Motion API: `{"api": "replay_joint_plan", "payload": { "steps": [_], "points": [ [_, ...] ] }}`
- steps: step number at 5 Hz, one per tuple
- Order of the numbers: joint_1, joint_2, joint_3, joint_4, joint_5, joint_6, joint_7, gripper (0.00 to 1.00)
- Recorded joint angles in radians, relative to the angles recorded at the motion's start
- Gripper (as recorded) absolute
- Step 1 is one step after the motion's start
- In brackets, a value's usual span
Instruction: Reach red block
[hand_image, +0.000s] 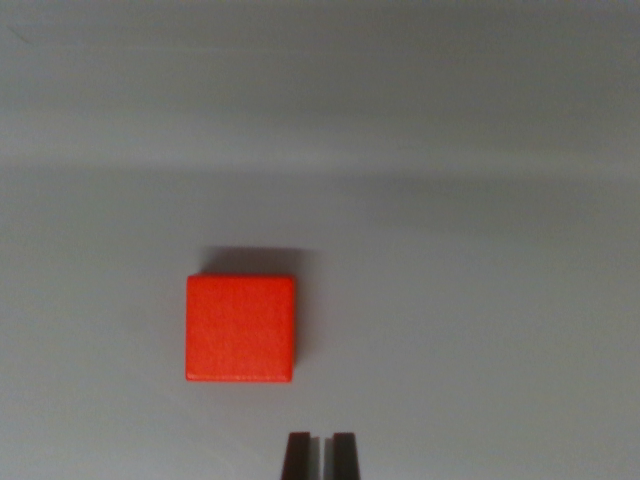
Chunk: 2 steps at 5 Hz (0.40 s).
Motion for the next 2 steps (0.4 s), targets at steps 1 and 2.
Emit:
{"api": "replay_joint_plan", "payload": {
  "steps": [1,2],
  "points": [
    [0.0000,0.000,0.000,0.000,0.0000,0.000,0.000,0.00],
    [0.0066,0.039,0.008,-0.007,-0.0023,-0.043,0.003,0.00]
  ]
}}
